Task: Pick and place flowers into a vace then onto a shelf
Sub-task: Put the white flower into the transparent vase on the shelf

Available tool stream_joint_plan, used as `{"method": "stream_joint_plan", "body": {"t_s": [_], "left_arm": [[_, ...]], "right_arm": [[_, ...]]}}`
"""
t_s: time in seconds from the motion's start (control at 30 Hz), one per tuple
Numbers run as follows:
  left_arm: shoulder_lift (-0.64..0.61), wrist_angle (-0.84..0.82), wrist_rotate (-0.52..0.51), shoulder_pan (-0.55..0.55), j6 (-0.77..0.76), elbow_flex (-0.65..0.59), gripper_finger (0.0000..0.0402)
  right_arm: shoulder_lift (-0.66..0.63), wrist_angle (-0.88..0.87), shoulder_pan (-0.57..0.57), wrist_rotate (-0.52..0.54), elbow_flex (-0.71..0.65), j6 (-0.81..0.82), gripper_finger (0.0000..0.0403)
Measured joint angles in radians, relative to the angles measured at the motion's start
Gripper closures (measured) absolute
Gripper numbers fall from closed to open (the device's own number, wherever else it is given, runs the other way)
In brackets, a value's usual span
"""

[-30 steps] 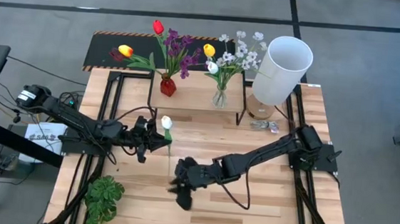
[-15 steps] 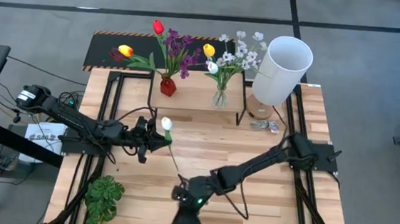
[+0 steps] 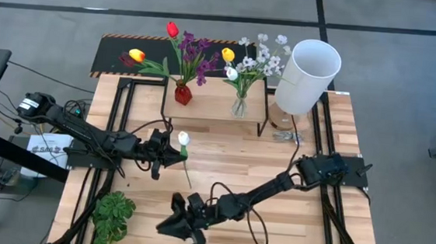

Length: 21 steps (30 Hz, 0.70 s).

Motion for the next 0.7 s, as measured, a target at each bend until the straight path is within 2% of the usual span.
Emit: {"method": "stream_joint_plan", "body": {"t_s": [0.07,0.13,0.3,0.47,0.57,0.7], "left_arm": [[0.000,-0.003,-0.007,0.000,0.004,0.000,0.0395],[0.000,-0.009,-0.016,0.000,0.008,0.000,0.0395],[0.000,-0.022,-0.032,0.000,0.008,0.000,0.0395],[0.000,-0.034,-0.035,0.001,0.017,0.000,0.0395],[0.000,-0.035,-0.051,0.001,0.023,0.000,0.0395],[0.000,-0.035,-0.053,0.001,0.033,0.000,0.0395]], "right_arm": [[-0.016,-0.052,-0.004,0.041,0.031,-0.125,0.0366],[-0.048,-0.133,-0.006,0.129,0.052,-0.227,0.0375],[-0.099,-0.275,0.015,0.487,0.072,-0.511,0.0398],[-0.147,-0.255,0.050,0.803,0.074,-0.822,0.0399],[-0.152,-0.232,0.050,1.033,0.073,-0.968,0.0401],[-0.151,-0.109,0.043,1.273,0.073,-1.151,0.0401]]}}
